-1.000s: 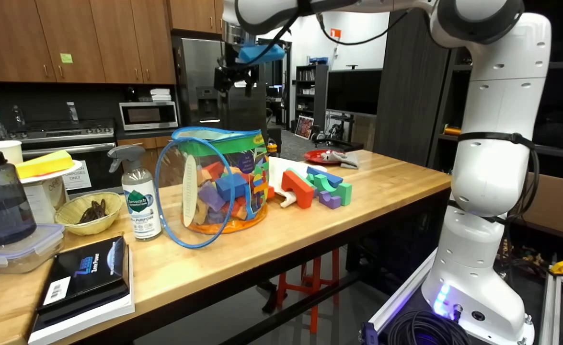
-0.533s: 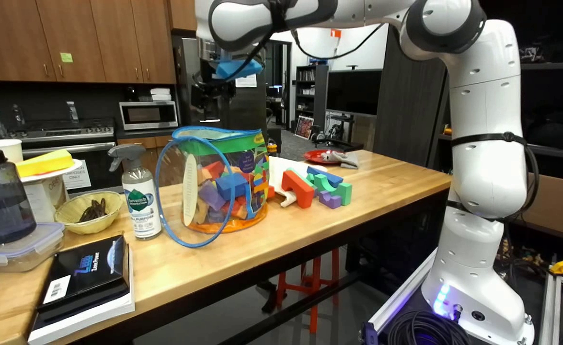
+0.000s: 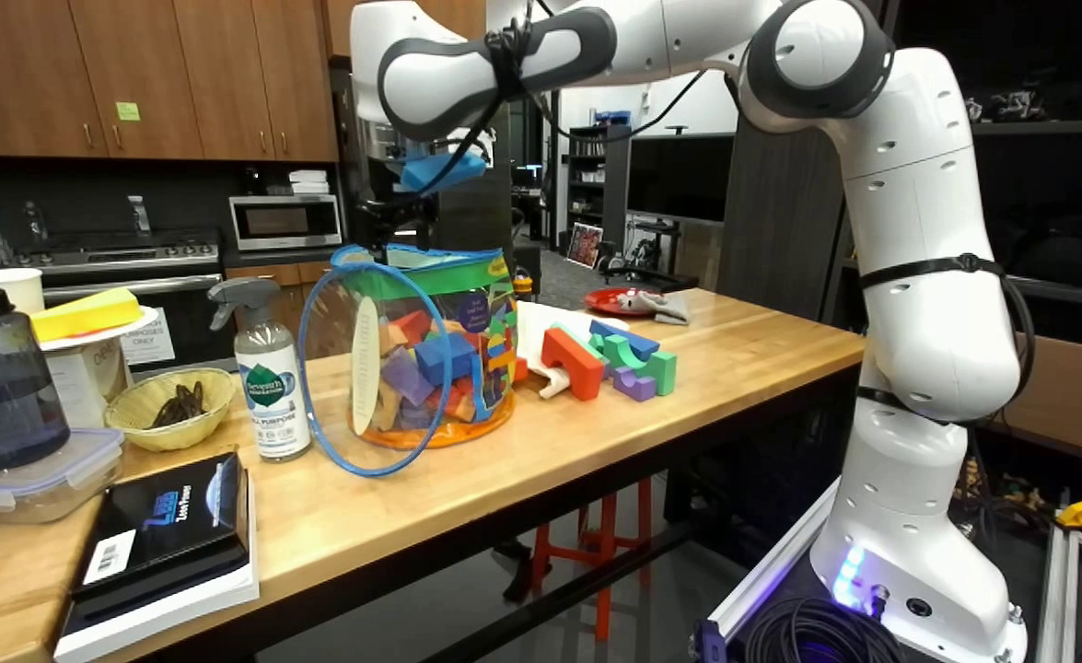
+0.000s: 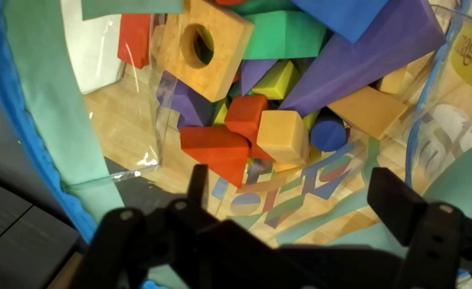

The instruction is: Remove the yellow rectangle plush toy from the bag and put it on the countertop

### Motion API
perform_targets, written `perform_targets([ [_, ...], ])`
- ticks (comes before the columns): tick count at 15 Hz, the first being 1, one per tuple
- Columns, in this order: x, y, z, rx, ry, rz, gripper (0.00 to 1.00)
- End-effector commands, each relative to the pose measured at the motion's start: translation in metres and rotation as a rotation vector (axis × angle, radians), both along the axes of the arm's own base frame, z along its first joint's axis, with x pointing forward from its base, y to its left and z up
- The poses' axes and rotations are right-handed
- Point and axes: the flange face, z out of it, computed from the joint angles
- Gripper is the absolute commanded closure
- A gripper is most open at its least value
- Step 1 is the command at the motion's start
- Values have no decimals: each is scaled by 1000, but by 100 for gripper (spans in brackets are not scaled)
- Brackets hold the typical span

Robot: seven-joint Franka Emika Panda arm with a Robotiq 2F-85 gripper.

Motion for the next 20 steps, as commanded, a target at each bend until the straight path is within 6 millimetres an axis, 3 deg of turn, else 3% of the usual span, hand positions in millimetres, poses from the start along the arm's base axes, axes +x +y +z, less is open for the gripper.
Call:
perform_targets([
  [1,-3,3,-18,-15,30,9,0],
  [6,-6,9,-45,0,40,0,0],
  [20,9,4,-85,4,41,2,0],
])
